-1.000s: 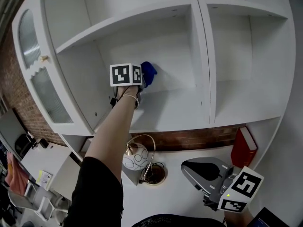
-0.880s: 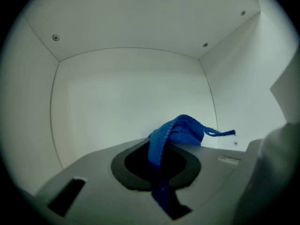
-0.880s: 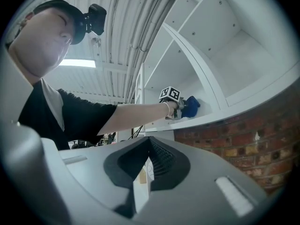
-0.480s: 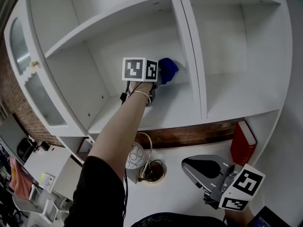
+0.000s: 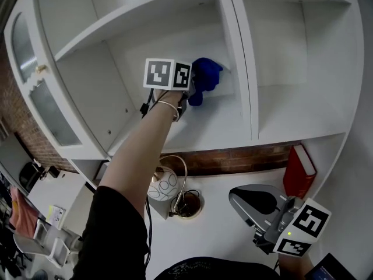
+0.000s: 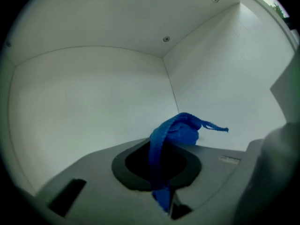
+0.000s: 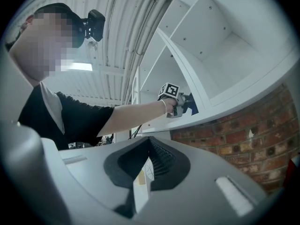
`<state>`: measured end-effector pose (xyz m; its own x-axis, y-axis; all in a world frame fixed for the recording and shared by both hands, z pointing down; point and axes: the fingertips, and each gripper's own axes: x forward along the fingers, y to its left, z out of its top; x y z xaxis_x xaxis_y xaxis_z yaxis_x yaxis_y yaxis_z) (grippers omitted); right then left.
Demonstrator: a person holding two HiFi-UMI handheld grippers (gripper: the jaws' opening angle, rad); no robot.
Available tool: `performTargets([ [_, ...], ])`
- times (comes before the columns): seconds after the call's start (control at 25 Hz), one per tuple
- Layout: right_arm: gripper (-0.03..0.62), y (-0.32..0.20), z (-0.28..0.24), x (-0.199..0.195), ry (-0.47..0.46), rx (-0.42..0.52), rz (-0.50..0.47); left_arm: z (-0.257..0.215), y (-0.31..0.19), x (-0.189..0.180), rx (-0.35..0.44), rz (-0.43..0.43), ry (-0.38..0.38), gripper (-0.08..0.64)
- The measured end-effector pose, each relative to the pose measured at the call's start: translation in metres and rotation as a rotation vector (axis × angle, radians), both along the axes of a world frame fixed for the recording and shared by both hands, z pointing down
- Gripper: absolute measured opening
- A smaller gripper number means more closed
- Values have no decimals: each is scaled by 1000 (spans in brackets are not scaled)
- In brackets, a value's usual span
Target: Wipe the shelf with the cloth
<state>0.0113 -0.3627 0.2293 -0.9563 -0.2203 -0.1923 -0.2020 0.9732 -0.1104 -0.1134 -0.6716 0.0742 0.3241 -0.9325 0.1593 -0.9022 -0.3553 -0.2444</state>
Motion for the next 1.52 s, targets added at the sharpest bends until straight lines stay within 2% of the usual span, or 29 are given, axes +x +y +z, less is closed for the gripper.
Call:
performTargets([
  [0.12,9,10,-4,-11,9,15,-30,-9,20,-45,-6,-65,-46,20],
  [0.2,9,17,-7,-19,12,26,-52,-9,34,-74,-37,-102,-52,18],
  [0.36,9,32,-11,-33,26,45,-94,7,57,-127,-174,-181,-12,18],
  [0.48,9,40,-13,-40,31,52,-116,21,71,-163,-265,-280,-24,17],
  [0.6,9,47,-14,-44,35,56,-127,37,80,-183,-345,-355,-26,15],
  [0.72,9,52,-14,-44,35,59,-131,50,83,-193,-399,-410,19,15],
  [0.84,9,52,-13,-40,33,60,-124,63,82,-193,-448,-424,63,15],
  [1.08,9,44,-11,-24,21,48,-85,84,81,-203,-531,-481,-29,15],
  [1.2,9,39,-11,-20,18,44,-76,88,77,-207,-549,-498,-46,15],
  [1.32,9,37,-9,-21,14,41,-80,93,73,-207,-569,-496,-79,15],
  [1.52,9,34,-6,-28,22,33,-87,99,69,-205,-565,-467,-78,12],
])
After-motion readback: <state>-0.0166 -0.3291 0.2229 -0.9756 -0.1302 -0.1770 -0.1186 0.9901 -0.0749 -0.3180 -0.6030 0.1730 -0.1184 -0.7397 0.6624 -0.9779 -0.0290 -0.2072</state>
